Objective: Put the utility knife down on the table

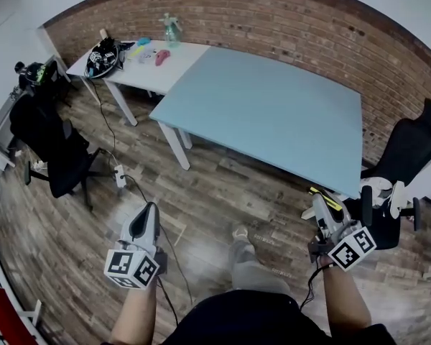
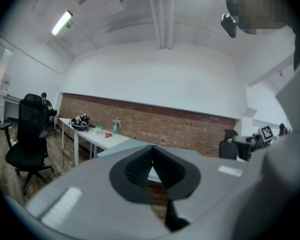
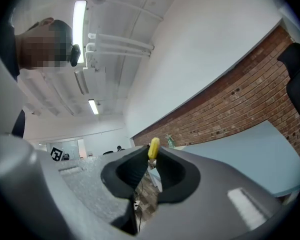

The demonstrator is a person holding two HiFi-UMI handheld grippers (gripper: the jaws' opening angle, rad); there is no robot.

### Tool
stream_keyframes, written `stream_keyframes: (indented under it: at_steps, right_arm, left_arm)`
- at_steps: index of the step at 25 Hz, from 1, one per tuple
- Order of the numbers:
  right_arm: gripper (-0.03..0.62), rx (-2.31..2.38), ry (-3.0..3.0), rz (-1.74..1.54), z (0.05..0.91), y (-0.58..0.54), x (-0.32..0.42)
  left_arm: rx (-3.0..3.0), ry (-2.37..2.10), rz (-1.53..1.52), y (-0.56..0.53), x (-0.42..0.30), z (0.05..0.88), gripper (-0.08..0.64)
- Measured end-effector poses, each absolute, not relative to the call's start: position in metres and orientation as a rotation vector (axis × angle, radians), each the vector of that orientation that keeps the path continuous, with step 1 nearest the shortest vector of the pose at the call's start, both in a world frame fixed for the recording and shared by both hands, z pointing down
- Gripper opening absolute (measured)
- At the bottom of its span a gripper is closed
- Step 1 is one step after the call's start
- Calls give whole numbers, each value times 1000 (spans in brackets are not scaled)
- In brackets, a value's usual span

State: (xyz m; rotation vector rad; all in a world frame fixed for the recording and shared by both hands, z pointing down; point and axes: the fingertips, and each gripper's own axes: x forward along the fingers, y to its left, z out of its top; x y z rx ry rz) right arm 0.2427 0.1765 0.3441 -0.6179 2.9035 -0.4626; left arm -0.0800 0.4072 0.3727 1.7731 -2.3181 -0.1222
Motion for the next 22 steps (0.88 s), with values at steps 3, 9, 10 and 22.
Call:
stream_keyframes:
  at_steps: [3, 9, 10, 22]
  right_arm:
    - [51, -622, 2880, -453, 340, 146, 223]
    - [51, -593, 2876, -508, 353, 95, 168]
    - [51, -598, 2881, -519, 356, 85, 161]
    - [51, -610, 2910, -493, 354, -48, 59]
  left_arm:
    - [1754, -2329, -110, 392, -99, 377, 3]
    - [1691, -2346, -39, 354, -148, 384, 3]
    - [1688, -2352, -24, 345, -156, 382, 3]
    - [1639, -2325, -30, 215, -245, 385, 3]
